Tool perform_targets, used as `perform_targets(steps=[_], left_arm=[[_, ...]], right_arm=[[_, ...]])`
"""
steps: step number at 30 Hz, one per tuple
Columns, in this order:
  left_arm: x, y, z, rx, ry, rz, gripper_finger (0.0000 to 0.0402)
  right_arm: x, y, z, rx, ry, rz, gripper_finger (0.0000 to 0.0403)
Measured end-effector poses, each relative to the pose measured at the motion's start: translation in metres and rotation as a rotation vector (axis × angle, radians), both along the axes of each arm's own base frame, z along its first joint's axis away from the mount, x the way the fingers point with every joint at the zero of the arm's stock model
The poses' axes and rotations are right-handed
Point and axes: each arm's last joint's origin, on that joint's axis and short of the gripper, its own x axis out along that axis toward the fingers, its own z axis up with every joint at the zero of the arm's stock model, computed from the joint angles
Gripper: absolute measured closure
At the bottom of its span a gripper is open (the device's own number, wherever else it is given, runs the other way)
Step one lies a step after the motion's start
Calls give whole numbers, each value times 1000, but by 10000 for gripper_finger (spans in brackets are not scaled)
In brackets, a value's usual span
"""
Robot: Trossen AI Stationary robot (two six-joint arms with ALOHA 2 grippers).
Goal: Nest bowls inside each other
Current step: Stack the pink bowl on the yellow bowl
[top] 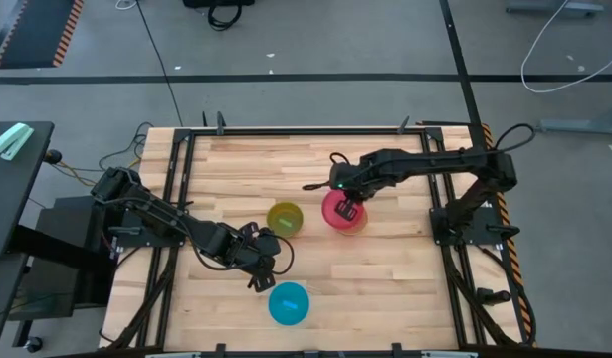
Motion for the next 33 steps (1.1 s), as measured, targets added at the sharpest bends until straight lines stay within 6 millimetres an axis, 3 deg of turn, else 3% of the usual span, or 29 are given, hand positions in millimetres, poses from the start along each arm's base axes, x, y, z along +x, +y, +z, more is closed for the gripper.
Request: perform_targets(steps=[7, 21, 33], left_arm=[[0, 0, 0, -1, -1, 1, 318], [0, 0, 0, 7, -2, -4, 322], [0, 0, 0, 9, -4, -3, 323]], right_arm=[[-6, -14, -8, 46, 14, -39, 403], [-20, -29, -66, 152, 43, -33, 402], [-32, -40, -95, 182, 32, -70, 402]])
